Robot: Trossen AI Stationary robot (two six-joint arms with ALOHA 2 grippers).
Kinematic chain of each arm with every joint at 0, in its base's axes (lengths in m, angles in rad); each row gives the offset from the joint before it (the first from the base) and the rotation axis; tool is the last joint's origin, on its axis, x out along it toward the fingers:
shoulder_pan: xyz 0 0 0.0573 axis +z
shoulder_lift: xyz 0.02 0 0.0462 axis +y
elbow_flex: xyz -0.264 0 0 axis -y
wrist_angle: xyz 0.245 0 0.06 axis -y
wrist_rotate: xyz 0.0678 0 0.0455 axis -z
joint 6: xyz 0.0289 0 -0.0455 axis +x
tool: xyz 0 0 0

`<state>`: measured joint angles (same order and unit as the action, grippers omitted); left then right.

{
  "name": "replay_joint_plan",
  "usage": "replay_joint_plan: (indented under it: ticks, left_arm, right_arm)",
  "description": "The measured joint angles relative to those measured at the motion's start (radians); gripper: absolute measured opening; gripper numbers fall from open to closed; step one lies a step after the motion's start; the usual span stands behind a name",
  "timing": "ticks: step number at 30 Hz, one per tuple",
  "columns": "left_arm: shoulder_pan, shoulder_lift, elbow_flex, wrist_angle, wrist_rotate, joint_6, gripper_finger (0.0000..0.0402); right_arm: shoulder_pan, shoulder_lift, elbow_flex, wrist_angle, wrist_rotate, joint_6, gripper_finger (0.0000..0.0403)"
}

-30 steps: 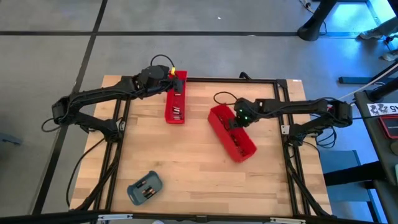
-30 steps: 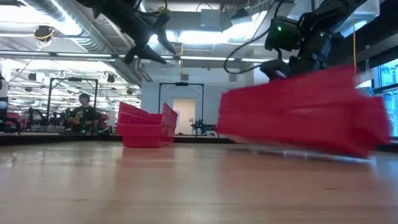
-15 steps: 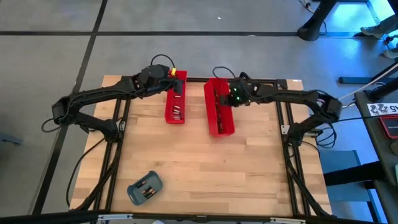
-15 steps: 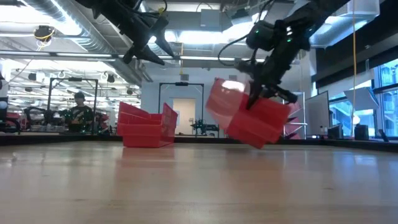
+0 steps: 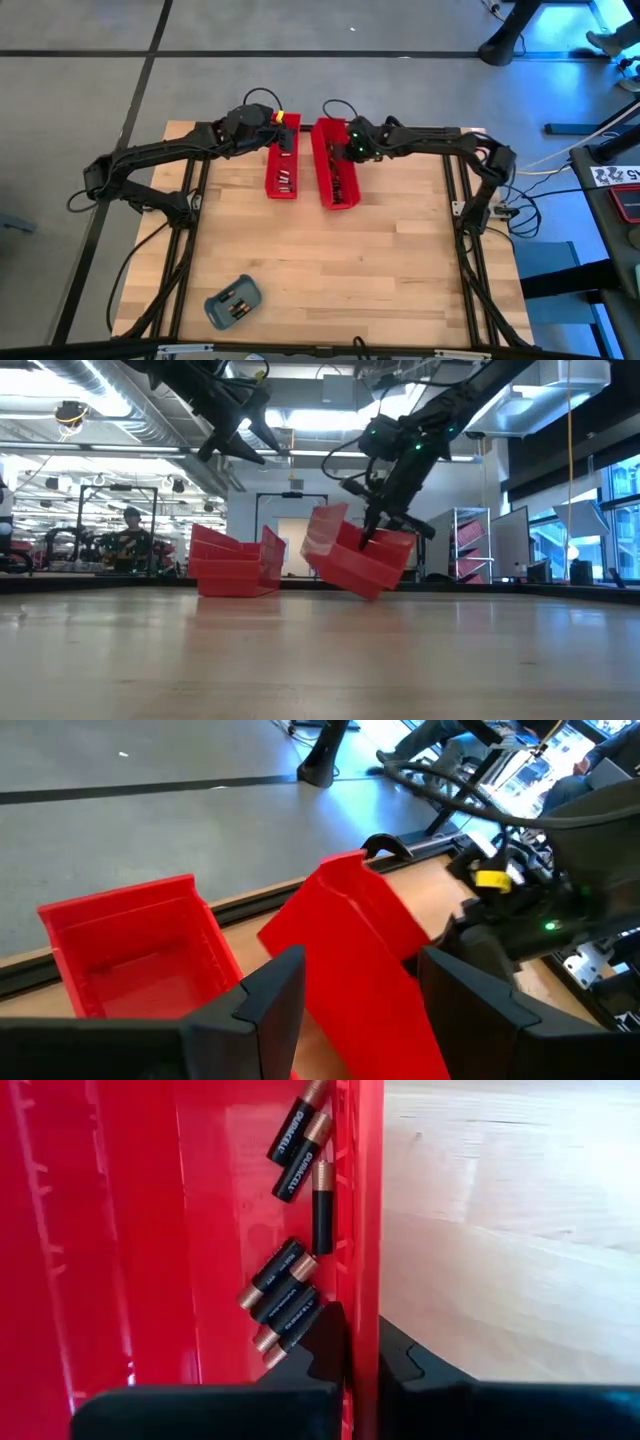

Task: Sort batteries
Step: Move the bins to the top center of the table

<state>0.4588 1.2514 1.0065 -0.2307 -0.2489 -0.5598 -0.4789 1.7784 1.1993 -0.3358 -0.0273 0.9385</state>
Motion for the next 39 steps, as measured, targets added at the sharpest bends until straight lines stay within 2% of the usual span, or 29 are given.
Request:
replay_joint_plan:
  ticks: [7, 20, 23, 32, 35, 39]
  left_arm:
    - [0.000, 0.000, 0.000, 0.000, 0.001, -0.006, 0.0184]
    - [0.000, 0.000, 0.000, 0.000, 0.002, -0.012, 0.0184]
    - [0.000, 0.000, 0.000, 0.000, 0.001, -0.012, 0.0184]
    - [0.000, 0.000, 0.000, 0.000, 0.001, -0.012, 0.0184]
    - [-0.001, 0.000, 0.000, -0.001, 0.002, -0.012, 0.0184]
    - [-0.001, 0.000, 0.000, -0.017, 0.001, -0.025, 0.0184]
  right_arm:
    - [0.000, 0.058, 0.019, -0.002, 0.001, 0.048, 0.0016]
    - [0.001, 0.068, 0.019, 0.010, 0.051, 0.110, 0.0020]
    - [0.001, 0.068, 0.019, 0.044, 0.049, 0.108, 0.0042]
    - [0.001, 0.053, 0.019, 0.071, 0.034, 0.077, 0.0160]
    - [0.001, 0.023, 0.019, 0.111, 0.009, -0.014, 0.0178]
    - [-0.009, -0.036, 0.035, 0.069, 0.008, -0.140, 0.0182]
